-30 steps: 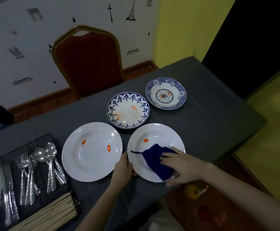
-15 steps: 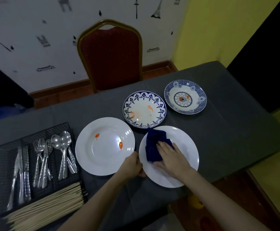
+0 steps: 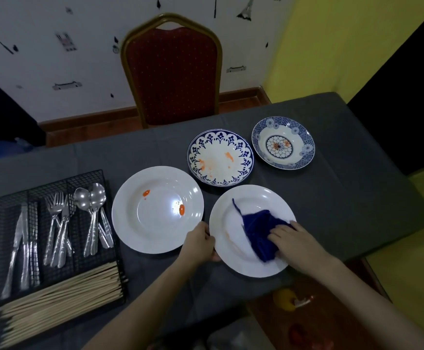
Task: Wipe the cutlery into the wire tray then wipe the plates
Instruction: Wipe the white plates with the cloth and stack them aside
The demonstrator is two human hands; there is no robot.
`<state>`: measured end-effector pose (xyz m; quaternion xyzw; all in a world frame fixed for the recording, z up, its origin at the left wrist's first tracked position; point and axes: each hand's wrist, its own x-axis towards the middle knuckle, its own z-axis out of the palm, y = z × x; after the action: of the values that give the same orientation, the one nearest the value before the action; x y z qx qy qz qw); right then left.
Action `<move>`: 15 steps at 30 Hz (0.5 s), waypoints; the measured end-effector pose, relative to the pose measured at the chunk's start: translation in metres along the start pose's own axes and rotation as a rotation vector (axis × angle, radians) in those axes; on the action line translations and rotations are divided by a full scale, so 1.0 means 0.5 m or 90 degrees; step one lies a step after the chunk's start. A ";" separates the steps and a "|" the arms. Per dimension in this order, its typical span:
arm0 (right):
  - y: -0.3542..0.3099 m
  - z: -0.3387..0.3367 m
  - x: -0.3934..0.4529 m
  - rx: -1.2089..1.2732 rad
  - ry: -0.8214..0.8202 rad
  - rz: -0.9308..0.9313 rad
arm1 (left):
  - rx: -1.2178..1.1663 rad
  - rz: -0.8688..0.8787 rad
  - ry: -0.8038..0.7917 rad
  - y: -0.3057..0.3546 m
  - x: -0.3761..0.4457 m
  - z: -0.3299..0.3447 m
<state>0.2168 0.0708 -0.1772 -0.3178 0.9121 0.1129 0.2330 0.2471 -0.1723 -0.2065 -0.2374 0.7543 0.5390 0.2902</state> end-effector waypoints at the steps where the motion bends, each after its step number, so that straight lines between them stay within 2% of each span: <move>1: -0.002 0.000 -0.013 0.005 -0.014 -0.030 | -0.007 -0.003 -0.003 0.002 -0.001 0.000; 4: -0.019 0.006 -0.035 0.068 -0.020 -0.098 | 0.036 -0.004 -0.021 0.006 0.001 -0.001; 8: -0.064 0.022 0.011 0.168 0.031 -0.147 | 0.149 0.008 -0.016 0.015 0.007 0.001; 10: -0.088 0.021 0.049 0.172 0.076 -0.129 | 0.201 0.014 -0.019 0.015 0.009 0.004; 13: -0.109 0.022 0.089 0.152 0.133 -0.040 | 0.259 0.031 -0.018 0.014 0.010 0.006; 15: -0.112 0.028 0.109 0.118 0.131 0.017 | 0.250 0.032 -0.019 0.015 0.013 0.004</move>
<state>0.2195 0.0035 -0.2195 -0.2927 0.9418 -0.0021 0.1652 0.2381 -0.1683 -0.2065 -0.1494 0.8460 0.3921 0.3289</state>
